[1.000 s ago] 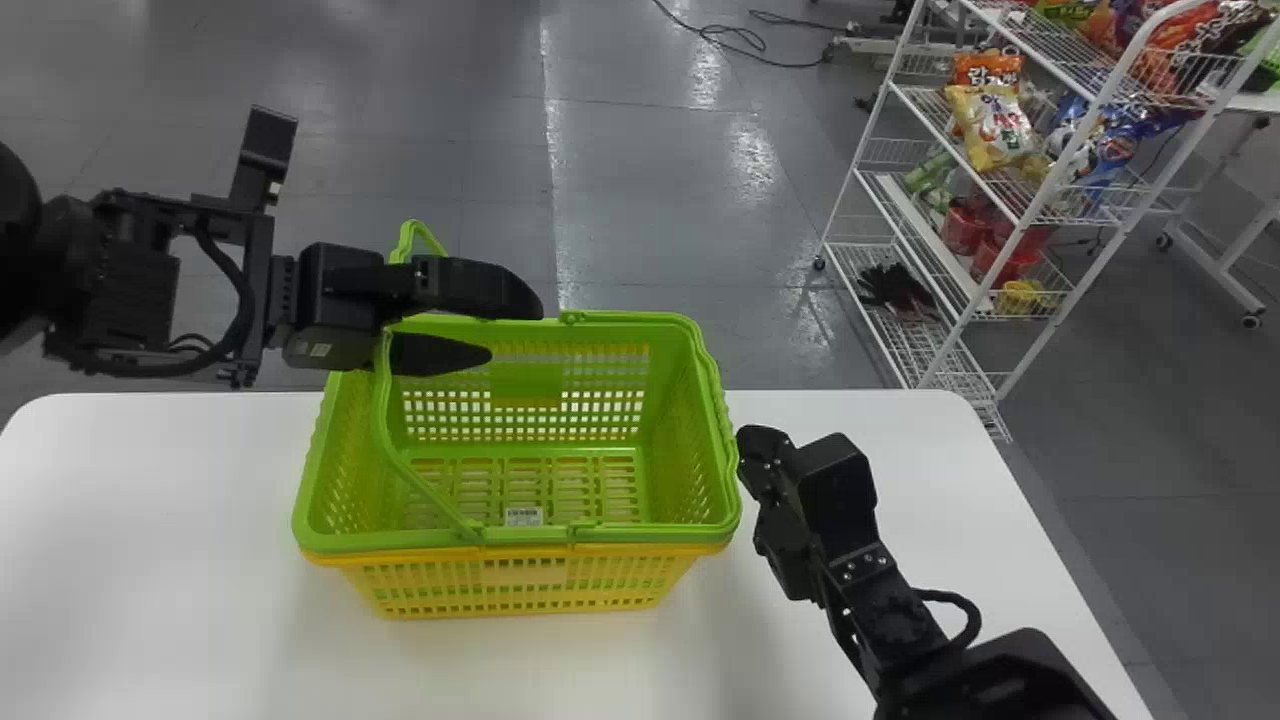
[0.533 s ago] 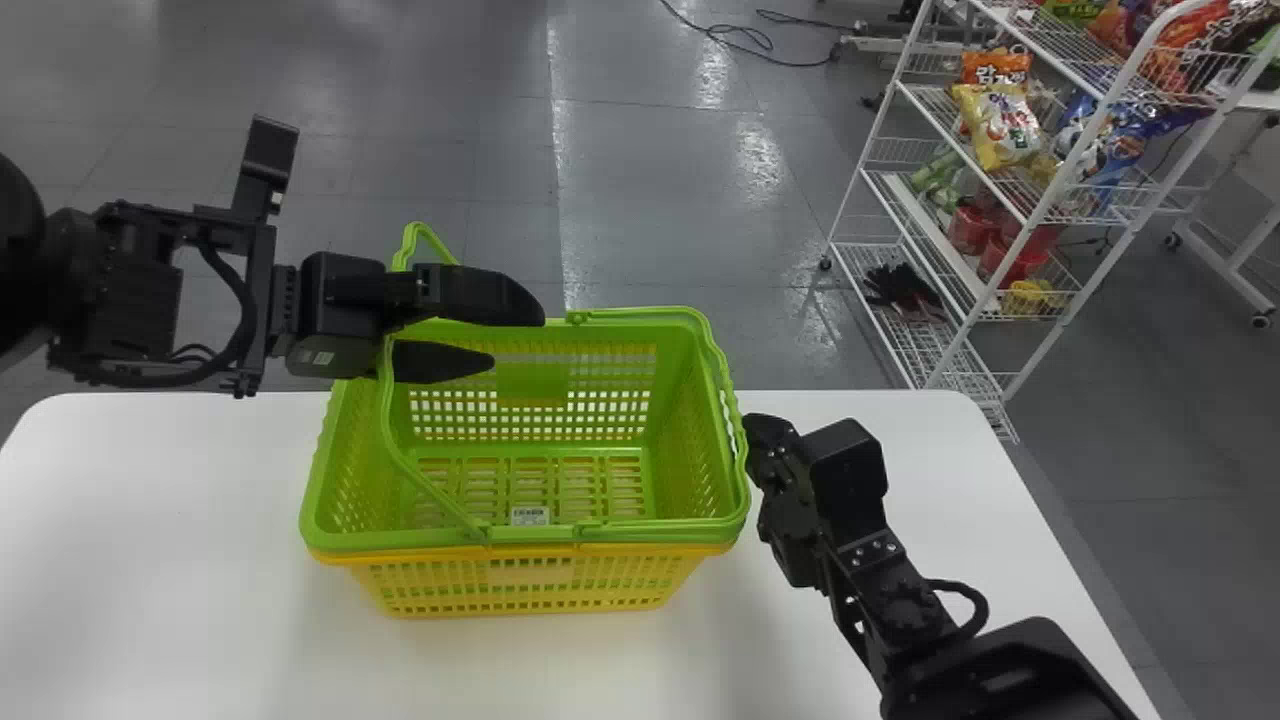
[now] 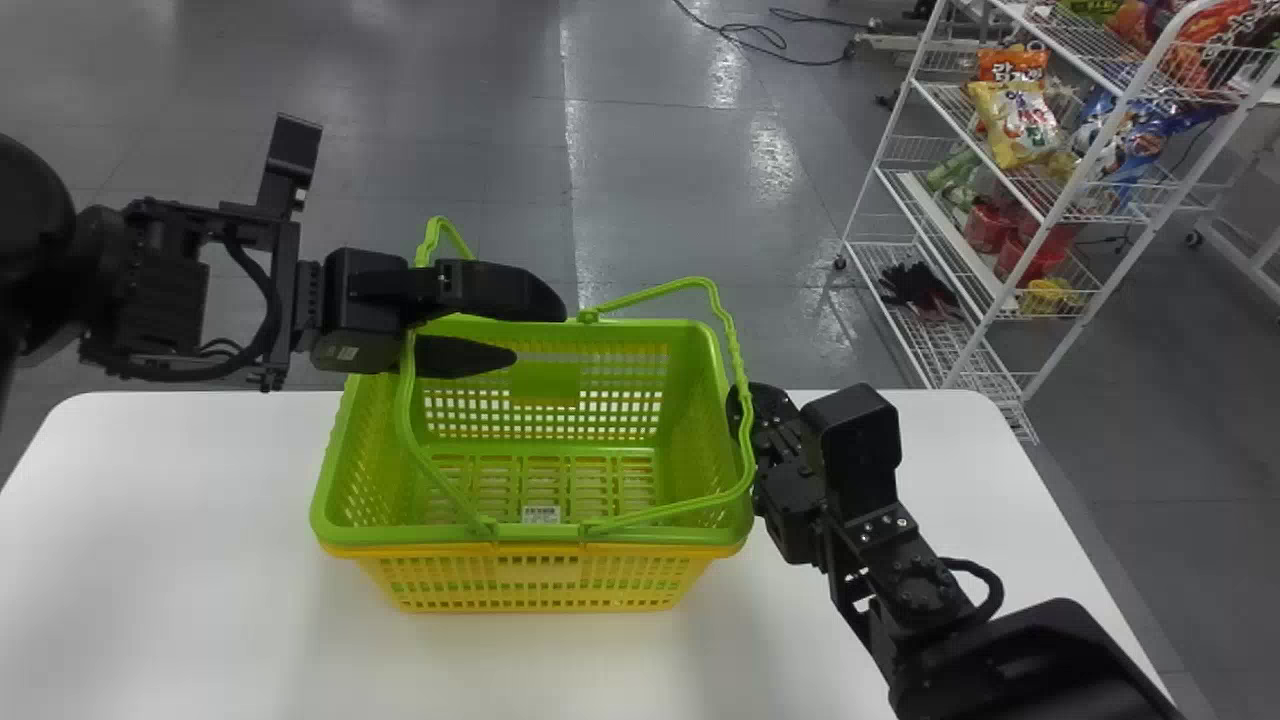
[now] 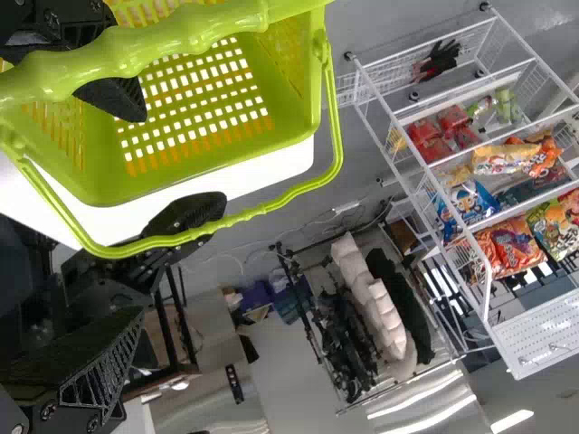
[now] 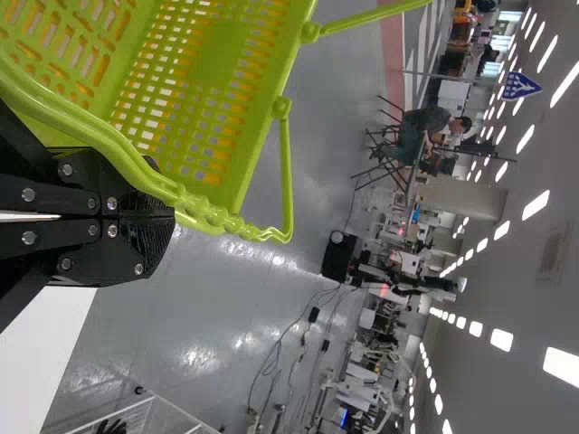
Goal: Grasp handle with right gripper to insert into left gripper then lift and swing left to center
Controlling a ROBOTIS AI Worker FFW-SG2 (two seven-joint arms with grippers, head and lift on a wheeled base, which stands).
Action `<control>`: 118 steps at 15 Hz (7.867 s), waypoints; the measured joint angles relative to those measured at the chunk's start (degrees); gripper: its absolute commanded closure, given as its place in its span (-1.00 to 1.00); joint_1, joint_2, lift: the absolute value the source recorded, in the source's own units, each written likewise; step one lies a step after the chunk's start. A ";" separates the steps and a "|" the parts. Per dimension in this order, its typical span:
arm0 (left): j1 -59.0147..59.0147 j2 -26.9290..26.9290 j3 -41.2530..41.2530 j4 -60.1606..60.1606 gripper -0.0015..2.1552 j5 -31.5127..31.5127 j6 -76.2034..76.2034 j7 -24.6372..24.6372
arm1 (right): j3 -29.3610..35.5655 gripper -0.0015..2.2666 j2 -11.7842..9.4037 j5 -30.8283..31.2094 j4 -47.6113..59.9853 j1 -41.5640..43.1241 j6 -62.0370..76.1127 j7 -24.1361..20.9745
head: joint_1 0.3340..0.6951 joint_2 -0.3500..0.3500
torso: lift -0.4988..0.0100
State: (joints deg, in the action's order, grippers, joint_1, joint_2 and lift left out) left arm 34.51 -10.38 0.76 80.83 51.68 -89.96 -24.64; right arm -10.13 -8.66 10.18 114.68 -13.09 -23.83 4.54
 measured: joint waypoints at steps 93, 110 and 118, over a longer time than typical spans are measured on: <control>41.31 0.36 -5.06 -48.37 -0.95 31.50 0.00 8.91 | 5.26 -0.93 0.97 -5.98 2.48 -27.87 35.12 -1.74 | 0.42 -0.54 | 0.60; 43.51 -3.57 -9.46 -48.81 0.97 30.84 0.00 6.98 | 5.59 -0.93 1.24 -7.46 -1.61 -28.39 41.48 -1.73 | 0.47 -0.46 | 0.60; 45.14 -16.41 -17.11 -46.76 0.97 30.50 0.00 2.59 | 5.91 -0.93 1.19 -7.92 -1.99 -28.32 41.52 -1.42 | 0.51 -0.07 | 0.60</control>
State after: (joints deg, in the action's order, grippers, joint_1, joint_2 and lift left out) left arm 79.66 -26.78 -16.35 34.07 82.18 -89.96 -22.05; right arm -4.22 -7.46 2.27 112.70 -41.42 17.69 3.12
